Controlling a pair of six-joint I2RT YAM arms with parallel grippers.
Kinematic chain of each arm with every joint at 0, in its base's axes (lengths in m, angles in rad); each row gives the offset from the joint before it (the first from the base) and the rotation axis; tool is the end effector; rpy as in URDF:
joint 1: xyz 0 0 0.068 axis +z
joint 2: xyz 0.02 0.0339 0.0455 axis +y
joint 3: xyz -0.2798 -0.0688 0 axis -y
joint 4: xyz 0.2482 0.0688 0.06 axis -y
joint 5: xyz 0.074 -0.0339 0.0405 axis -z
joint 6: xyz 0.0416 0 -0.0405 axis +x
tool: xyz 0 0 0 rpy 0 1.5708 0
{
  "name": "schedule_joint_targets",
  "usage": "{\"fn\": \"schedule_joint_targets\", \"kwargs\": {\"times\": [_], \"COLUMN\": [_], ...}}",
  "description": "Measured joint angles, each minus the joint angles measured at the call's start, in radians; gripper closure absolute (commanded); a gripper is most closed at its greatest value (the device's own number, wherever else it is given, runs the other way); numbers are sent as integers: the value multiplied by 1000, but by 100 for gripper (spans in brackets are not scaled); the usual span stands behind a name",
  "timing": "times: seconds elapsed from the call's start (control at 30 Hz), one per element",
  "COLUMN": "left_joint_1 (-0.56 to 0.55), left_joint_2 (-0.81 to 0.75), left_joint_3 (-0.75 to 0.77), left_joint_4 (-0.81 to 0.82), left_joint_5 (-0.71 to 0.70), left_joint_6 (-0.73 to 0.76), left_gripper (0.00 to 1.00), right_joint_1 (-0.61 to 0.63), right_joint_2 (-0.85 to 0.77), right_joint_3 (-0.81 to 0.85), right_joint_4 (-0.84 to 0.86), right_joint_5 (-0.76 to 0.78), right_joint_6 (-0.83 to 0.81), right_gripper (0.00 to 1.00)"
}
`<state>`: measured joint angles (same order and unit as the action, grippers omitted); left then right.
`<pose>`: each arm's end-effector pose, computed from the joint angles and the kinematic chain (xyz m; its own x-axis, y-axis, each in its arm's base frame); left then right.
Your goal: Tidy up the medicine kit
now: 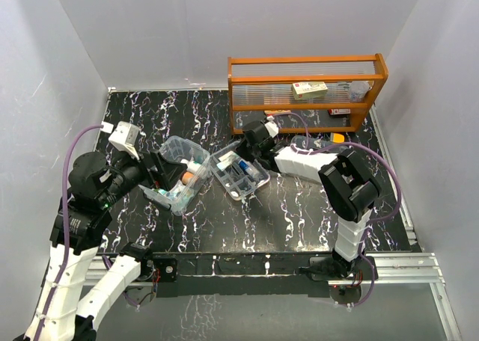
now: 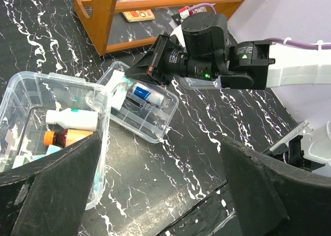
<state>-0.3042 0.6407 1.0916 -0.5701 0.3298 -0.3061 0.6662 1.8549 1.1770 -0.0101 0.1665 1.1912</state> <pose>0.0966 -0.0445 0.4294 -0.2860 -0.2090 -0.9351 0.5286 0.7796 -0.3359 0.3331 0.2531 0.2001 -0.6576 0.6482 -0.3840 0.2751 0.6811 0.6785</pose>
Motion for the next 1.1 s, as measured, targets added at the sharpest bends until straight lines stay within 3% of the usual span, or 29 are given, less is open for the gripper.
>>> {"fn": "schedule_joint_targets", "kwargs": {"times": [0.2,0.33,1.1], "left_joint_1": [0,0,0], "left_joint_2": [0,0,8], "left_joint_3": [0,0,0], "left_joint_4": [0,0,0], "left_joint_5": [0,0,-5], "left_joint_6": [0,0,-10], "left_gripper": [1,1,1], "right_joint_1": [18,42,65], "right_joint_2": [8,5,42], "right_joint_3": [47,56,26], "right_joint_4": [-60,-97,-177], "right_joint_5": [-5,-5,-31], "right_joint_6": [-61,-87,65], "right_gripper": [76,69,67]}}
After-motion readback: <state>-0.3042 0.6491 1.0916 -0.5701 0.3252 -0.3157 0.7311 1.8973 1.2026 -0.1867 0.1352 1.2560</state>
